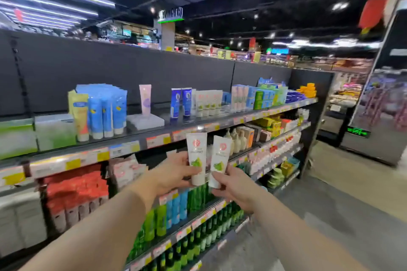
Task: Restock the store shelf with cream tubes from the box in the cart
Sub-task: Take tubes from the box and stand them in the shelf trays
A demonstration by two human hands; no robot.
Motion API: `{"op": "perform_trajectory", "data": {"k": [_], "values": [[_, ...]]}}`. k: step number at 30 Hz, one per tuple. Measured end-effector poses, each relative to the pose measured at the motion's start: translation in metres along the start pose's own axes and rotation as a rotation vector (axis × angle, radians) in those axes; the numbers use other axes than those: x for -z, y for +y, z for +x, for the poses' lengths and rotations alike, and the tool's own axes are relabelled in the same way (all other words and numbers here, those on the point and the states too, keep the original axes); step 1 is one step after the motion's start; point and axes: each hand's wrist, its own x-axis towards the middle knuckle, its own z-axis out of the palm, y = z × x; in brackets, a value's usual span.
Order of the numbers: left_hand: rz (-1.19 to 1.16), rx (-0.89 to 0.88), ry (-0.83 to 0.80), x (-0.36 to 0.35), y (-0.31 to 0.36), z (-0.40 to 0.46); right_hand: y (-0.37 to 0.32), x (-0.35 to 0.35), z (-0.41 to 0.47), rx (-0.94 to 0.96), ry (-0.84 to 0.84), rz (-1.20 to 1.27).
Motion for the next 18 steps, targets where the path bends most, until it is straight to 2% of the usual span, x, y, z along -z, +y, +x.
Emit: {"op": "perform_trajectory", "data": {"k": [7, 14, 18], "values": [[0.095, -0.106, 0.098, 0.009, 0.004, 0.151, -0.007, 0.099, 0.105, 0.130, 0.233, -0.225], [0.251, -0.242, 0.230, 0.038, 0.044, 0.292, -0.038, 0.160, 0.232, 0.173, 0.316, -0.237], [0.303, -0.274, 0.280, 0.037, 0.053, 0.339, -0.044, 0.189, 0.299, 0.178, 0.336, -0.273]]}}
